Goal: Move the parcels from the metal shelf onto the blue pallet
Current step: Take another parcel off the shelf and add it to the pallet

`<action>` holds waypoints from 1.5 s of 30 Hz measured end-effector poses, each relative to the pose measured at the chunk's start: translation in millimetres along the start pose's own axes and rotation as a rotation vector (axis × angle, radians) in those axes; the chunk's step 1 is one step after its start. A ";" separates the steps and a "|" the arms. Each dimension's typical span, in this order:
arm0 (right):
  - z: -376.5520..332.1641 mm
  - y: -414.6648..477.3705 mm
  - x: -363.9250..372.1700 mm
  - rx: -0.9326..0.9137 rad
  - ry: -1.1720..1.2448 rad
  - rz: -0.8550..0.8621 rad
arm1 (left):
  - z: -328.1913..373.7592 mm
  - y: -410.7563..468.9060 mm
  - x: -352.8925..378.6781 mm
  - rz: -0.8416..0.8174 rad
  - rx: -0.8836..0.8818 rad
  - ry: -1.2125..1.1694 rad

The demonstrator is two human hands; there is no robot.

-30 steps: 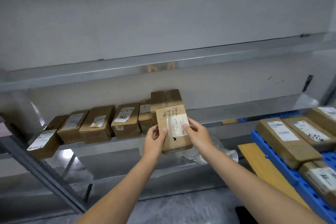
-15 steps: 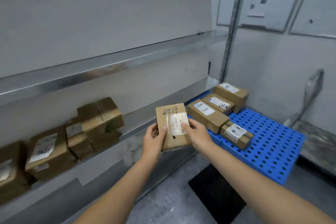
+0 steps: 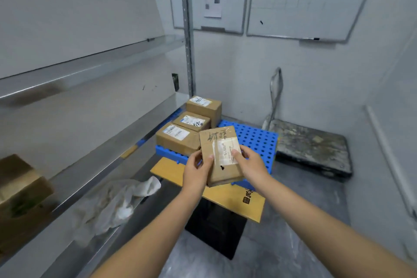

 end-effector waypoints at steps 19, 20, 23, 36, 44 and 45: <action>92.0 207.7 -189.7 -0.074 -0.080 -0.021 | -52.2 109.3 254.1 0.015 0.003 0.007; 94.0 218.2 -190.7 -0.079 -0.087 -0.046 | -54.9 116.0 258.7 0.031 0.005 0.008; 102.8 243.8 -185.9 -0.078 -0.100 -0.114 | -66.2 131.3 263.0 0.074 -0.008 0.029; 106.1 374.4 -82.2 -0.111 -0.151 -0.400 | -118.5 222.8 214.8 0.434 -0.094 0.064; 95.5 436.3 7.3 -0.118 -0.207 -0.611 | -145.5 271.2 167.5 0.638 -0.152 0.022; 95.6 441.2 17.3 -0.119 -0.214 -0.631 | -147.1 275.5 162.1 0.646 -0.155 0.040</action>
Point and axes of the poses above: each hand's wrist, its own y-axis towards the middle knuckle, its own x-axis out of the palm, z = x × y, the point moved 8 cm from there along y, towards the middle knuckle, and after that the axes turned 10 degrees about -y, right-handed, at the moved point
